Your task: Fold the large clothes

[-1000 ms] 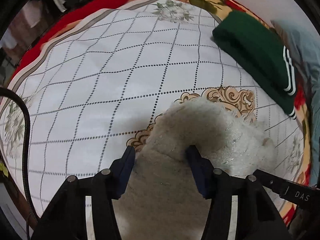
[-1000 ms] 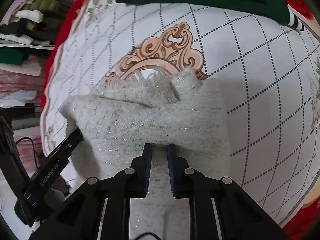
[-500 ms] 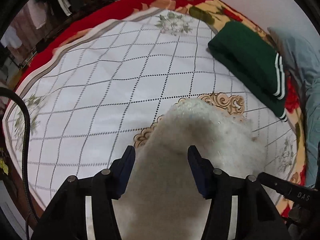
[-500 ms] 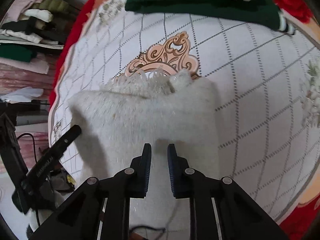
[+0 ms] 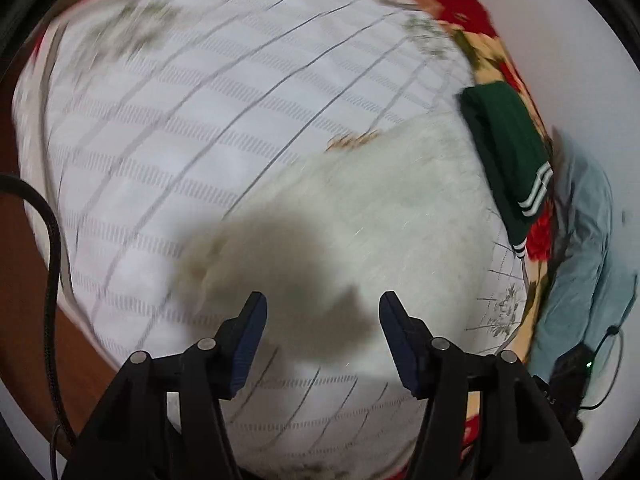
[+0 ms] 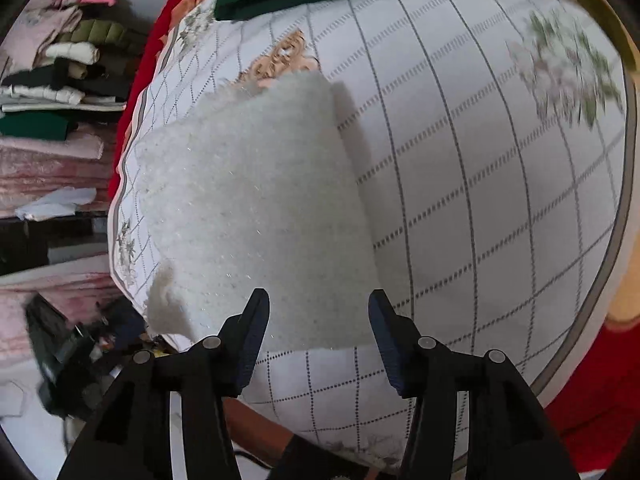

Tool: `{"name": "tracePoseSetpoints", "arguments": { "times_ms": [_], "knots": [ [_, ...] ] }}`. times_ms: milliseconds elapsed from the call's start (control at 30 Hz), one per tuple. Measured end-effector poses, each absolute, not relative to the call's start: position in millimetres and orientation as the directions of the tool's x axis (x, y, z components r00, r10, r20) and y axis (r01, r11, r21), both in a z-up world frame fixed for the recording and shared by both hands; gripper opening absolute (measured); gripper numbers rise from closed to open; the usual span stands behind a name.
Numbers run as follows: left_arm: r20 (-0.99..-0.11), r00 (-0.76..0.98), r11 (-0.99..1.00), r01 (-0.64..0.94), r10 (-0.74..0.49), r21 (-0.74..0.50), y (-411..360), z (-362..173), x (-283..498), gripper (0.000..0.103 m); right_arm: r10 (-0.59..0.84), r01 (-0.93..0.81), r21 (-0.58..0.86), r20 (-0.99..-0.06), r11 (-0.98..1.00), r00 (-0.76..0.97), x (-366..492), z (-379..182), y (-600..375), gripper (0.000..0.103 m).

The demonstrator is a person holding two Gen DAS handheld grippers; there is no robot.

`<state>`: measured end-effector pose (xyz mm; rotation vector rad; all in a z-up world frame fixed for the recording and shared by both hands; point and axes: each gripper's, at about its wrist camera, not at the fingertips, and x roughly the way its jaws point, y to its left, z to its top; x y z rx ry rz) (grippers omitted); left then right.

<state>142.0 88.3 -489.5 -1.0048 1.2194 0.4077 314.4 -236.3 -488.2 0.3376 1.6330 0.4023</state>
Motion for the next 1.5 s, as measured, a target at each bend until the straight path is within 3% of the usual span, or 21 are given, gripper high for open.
{"name": "tracePoseSetpoints", "arguments": {
  "times_ms": [200, 433, 733, 900, 1067, 1100, 1133, 1200, 1300, 1500],
  "knots": [
    [-0.85, 0.411, 0.353, -0.782, -0.33, -0.514, 85.5, -539.5, 126.3, 0.056, 0.468, -0.005, 0.472, -0.876, 0.882, -0.118, 304.4, -509.1, -238.6, 0.054],
    [-0.809, 0.497, 0.167, -0.81, -0.313, -0.562, 88.4, -571.7, 134.3, 0.056, 0.479, -0.041, 0.49, -0.864, 0.871, -0.154, 287.1, -510.5, -227.8, 0.054],
    [-0.783, 0.541, 0.151, -0.784, -0.308, -0.602, 68.8, -549.1, 99.0, 0.056, 0.519, 0.005, 0.533, -0.821, 0.846, -0.238, 228.9, -564.6, -186.5, 0.054],
    [-0.761, 0.568, 0.074, -0.784, -0.313, -0.616, 67.3, -577.7, 102.5, 0.056, 0.555, 0.097, 0.547, -0.812, 0.832, -0.18, 222.3, -591.7, -176.0, 0.054],
    [-0.766, 0.584, 0.064, -0.782, -0.271, -0.619, 76.7, -590.5, 124.2, 0.056, 0.567, 0.138, 0.553, -0.817, 0.822, -0.104, 228.8, -597.9, -173.1, 0.045],
    [-0.764, 0.593, 0.064, -0.778, -0.252, -0.625, 77.6, -588.6, 124.4, 0.054, 0.568, 0.145, 0.553, -0.818, 0.821, -0.094, 229.1, -599.6, -171.3, 0.044],
    [-0.769, 0.601, 0.075, -0.775, -0.218, -0.627, 78.1, -583.5, 123.8, 0.031, 0.563, 0.147, 0.548, -0.822, 0.823, -0.084, 229.1, -600.1, -170.0, 0.036],
    [-0.78, 0.598, 0.134, -0.771, -0.183, -0.623, 76.0, -571.3, 123.0, 0.01, 0.55, 0.157, 0.536, -0.833, 0.83, -0.06, 229.2, -600.9, -166.9, 0.033],
    [-0.775, 0.61, 0.166, -0.758, -0.164, -0.631, 70.2, -550.5, 114.3, 0.005, 0.522, 0.169, 0.509, -0.851, 0.844, -0.045, 228.6, -603.1, -161.4, 0.03],
    [-0.836, 0.506, 0.238, -0.803, -0.214, -0.547, 68.3, -555.6, 91.3, 0.008, 0.486, 0.117, 0.476, -0.869, 0.872, -0.09, 232.1, -599.2, -143.5, 0.03]
  ]
}}
